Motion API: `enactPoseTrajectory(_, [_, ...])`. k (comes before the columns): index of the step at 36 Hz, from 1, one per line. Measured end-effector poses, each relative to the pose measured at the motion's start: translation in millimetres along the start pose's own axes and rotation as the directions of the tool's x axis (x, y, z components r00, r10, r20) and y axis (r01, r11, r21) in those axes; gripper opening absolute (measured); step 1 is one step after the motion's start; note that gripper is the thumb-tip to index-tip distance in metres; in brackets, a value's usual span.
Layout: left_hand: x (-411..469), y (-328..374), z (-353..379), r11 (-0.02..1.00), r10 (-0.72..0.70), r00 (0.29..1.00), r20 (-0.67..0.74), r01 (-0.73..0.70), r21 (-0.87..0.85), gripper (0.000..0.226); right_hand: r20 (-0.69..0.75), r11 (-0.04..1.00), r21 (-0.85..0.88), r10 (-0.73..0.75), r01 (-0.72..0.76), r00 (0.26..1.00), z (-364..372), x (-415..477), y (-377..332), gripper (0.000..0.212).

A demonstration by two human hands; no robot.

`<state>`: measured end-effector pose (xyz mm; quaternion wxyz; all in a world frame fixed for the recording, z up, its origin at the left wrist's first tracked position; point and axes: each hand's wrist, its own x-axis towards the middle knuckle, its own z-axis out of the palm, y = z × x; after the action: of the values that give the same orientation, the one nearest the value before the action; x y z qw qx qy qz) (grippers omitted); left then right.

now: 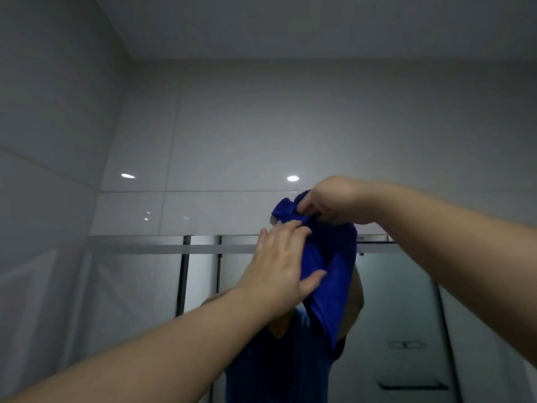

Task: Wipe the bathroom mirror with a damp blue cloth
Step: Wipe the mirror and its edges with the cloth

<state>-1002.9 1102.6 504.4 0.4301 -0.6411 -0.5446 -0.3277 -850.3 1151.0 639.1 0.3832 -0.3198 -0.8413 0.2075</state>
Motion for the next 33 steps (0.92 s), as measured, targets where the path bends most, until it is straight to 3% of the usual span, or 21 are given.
enactPoseTrajectory(2, [14.8,16.5,13.9,0.988,-0.054,0.996,0.071,0.043,0.145,0.089,-0.224,0.914,0.395,0.001,0.089,0.975,-9.3,2.8,15.5,0.013])
enactPoseTrajectory(3, [21.8,24.7,20.2,0.980,-0.083,0.994,0.071,0.068,0.189,0.090,-0.403,0.844,0.501,0.033,0.190,0.915,-12.3,2.7,26.8,0.018])
enactPoseTrajectory(5, [35.9,41.4,26.4,0.960,-0.123,0.992,0.011,0.116,0.255,0.086,-0.734,0.875,0.360,0.051,0.325,0.677,-13.6,1.0,54.2,0.020])
enactPoseTrajectory(6, [43.4,49.3,26.4,0.950,-0.121,0.992,-0.028,0.124,0.285,0.081,-0.799,0.916,0.251,0.013,0.313,0.602,-10.7,0.3,68.9,0.021])
enactPoseTrajectory(7, [51.4,56.5,24.7,0.942,-0.103,0.993,-0.057,0.116,0.314,0.076,-0.815,0.936,0.186,-0.023,0.300,0.578,-4.9,0.0,82.8,0.021])
enactPoseTrajectory(9, [68.2,66.6,20.6,0.938,-0.046,0.996,-0.071,0.068,0.341,0.070,-0.793,0.951,0.112,-0.090,0.289,0.602,14.6,0.0,105.8,0.020])
enactPoseTrajectory(14, [80.7,55.3,16.6,0.971,0.045,0.999,0.005,-0.045,0.233,0.067,-0.772,0.945,-0.050,-0.243,0.324,0.588,31.6,12.0,136.1,0.023])
enactPoseTrajectory(20, [62.5,16.6,19.2,0.963,0.009,0.997,-0.073,0.011,0.269,0.057,-0.609,0.823,-0.454,-0.567,0.343,0.555,35.1,4.3,158.4,0.047])
enactPoseTrajectory(24, [51.1,-25.1,3.4,0.952,-0.035,0.990,-0.134,0.074,0.298,0.059,-0.564,0.780,-0.561,-0.605,0.277,0.562,33.5,5.1,155.9,0.037])
enactPoseTrajectory(33, [-19.9,-163.9,-54.6,0.878,-0.208,0.935,-0.285,0.308,0.367,0.050,-0.616,0.804,-0.560,-0.565,0.199,0.549,43.9,1.5,154.3,0.016])
